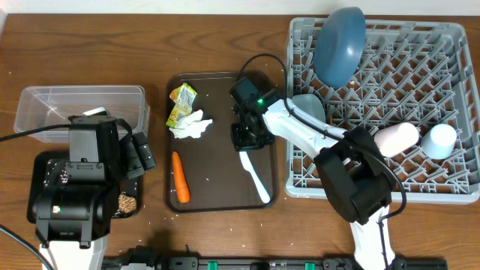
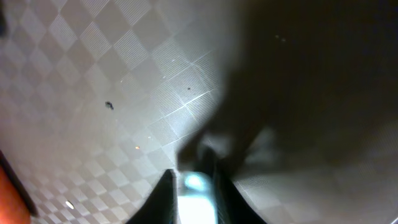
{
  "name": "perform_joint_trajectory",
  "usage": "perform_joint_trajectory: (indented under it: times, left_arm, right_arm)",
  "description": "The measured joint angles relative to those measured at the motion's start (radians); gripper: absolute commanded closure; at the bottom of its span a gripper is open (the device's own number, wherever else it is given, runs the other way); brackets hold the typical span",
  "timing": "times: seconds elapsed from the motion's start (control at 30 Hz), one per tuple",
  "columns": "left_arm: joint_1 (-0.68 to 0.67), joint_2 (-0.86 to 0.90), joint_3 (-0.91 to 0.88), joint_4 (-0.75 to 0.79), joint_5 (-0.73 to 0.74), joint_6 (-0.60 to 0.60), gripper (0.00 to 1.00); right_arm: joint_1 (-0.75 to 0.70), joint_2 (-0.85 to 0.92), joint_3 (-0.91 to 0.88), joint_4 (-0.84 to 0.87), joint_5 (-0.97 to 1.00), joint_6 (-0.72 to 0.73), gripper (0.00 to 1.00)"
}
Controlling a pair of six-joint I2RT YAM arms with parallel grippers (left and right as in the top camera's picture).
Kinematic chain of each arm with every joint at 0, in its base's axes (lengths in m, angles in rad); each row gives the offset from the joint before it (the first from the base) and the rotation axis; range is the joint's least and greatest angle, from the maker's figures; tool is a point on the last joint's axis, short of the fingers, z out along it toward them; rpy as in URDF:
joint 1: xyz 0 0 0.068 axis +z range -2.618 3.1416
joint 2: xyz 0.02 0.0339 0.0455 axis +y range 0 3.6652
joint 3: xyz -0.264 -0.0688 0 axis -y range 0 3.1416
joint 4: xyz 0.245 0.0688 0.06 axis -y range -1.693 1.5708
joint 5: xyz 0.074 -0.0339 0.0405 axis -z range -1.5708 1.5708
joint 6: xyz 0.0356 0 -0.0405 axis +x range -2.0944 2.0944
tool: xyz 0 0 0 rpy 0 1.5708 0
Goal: Sort waste into correct bins and load items into the dishwasher rack
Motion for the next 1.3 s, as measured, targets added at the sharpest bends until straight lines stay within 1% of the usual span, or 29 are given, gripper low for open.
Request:
perform_joint_trajectory:
  times: [0.2,0.47,0.5,0.53,0.57,0.6,0.63,0.73,0.8,0.9,1.07,1.13,1.2,1.3]
  left_arm:
    - [0.0,0.0,0.0,0.0,0.0,0.0,0.02]
    - [0.0,0.0,0.0,0.0,0.0,0.0,0.02]
    - [0.0,0.0,0.0,0.0,0.0,0.0,0.02]
    - [0.0,0.0,0.0,0.0,0.0,0.0,0.02]
    - [0.0,0.0,0.0,0.0,0.0,0.0,0.02]
    - [0.0,0.0,0.0,0.0,0.0,0.0,0.02]
    - [0.0,0.0,0.0,0.0,0.0,0.0,0.02]
    - [0.0,0.0,0.0,0.0,0.0,0.0,0.02]
    - [0.0,0.0,0.0,0.0,0.0,0.0,0.02]
    - [0.0,0.0,0.0,0.0,0.0,0.0,0.02]
    - [0.0,0.0,0.0,0.0,0.0,0.0,0.02]
    - [0.0,0.0,0.0,0.0,0.0,0.0,0.02]
    - [0.0,0.0,0.0,0.0,0.0,0.0,0.02]
    - [0.0,0.0,0.0,0.0,0.0,0.0,0.02]
  right_arm:
    - [0.0,0.0,-0.001,0.0,0.0,-0.001,0.99]
    - [0.0,0.0,-0.005,-0.002,0.0,-0.001,0.99]
    - [0.0,0.0,-0.005,-0.002,-0.001,-0.001,0.98]
    - [0.0,0.0,-0.005,-0.002,-0.004,-0.001,0.9]
    - [0.0,0.0,-0.005,-0.001,-0.012,-0.005,0.75]
    - [0.0,0.0,-0.005,0.003,-0.019,-0.004,0.67]
    - [0.0,0.0,-0.006,0.009,-0.033,-0.012,0.64]
    - [0.0,0.0,-0.006,0.041,-0.07,-0.048,0.65]
    - [0.0,0.0,-0.006,0.066,-0.097,-0.085,0.68]
    - [0.0,0.0,-0.006,0.089,-0.126,-0.132,0.68]
    - [0.0,0.0,-0.006,0.089,-0.14,-0.167,0.69]
    - [0.0,0.0,-0.006,0.091,-0.143,-0.179,0.71]
    - [0.0,0.0,-0.006,0.095,-0.148,-0.195,0.71]
    - [0.001,0.005,-0.006,0.105,-0.163,-0.22,0.75]
